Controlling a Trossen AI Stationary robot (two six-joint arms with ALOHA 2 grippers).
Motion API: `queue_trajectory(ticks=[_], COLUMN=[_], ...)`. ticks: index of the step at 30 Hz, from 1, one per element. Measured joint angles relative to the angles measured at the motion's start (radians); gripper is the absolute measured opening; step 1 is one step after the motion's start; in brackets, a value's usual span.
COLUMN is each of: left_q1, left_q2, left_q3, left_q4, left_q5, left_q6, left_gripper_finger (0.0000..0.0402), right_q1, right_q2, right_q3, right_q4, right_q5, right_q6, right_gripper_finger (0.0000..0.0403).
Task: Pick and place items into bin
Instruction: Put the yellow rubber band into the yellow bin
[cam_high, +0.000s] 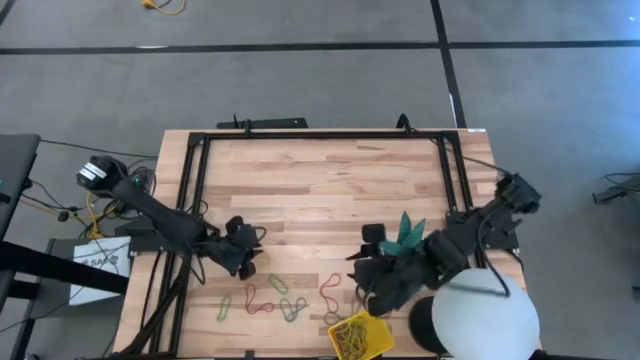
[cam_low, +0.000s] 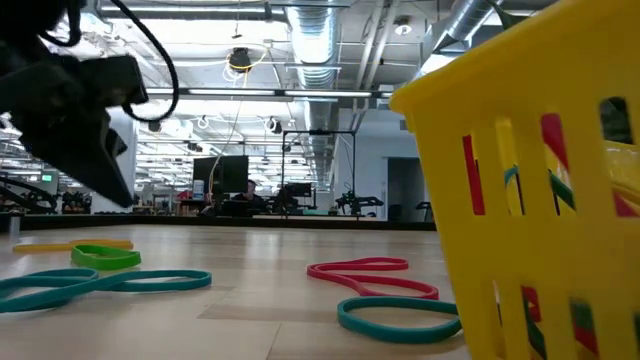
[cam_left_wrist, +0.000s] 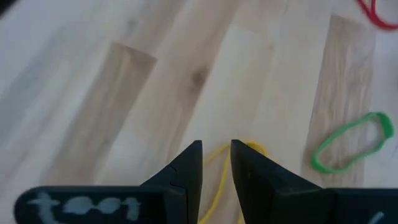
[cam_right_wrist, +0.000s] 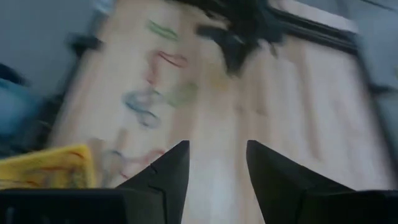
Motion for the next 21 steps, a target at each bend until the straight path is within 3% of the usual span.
queue_trajectory(ticks=[4,11,16,21], left_q1=[-0.002,-0.018,-0.018,-0.019], left_q2=[0.087,0.186,0.256,0.306], left_q3=[0.012,0.087,0.122,0.15], left_q4=[0.039,0.038,0.035,0.011], left_q5=[0.038,0.076,0.088,0.07], left_q6=[-0.024,-0.039,-0.041,-0.054], left_gripper_finger=[0.0073,0.0073,0.0073,0.0073], right_q1=[-0.085,-0.223,-0.271,-0.304], right_q2=[-0.134,-0.279,-0.255,-0.188], right_q3=[-0.275,-0.668,-0.789,-0.794], right_q4=[0.315,0.664,0.952,0.977], right_q5=[-0.17,-0.192,-0.258,-0.269], right_q6=[-0.062,0.037,-0.014,-0.044], right_gripper_finger=[0.0153,0.0153,0.0153,0.0153])
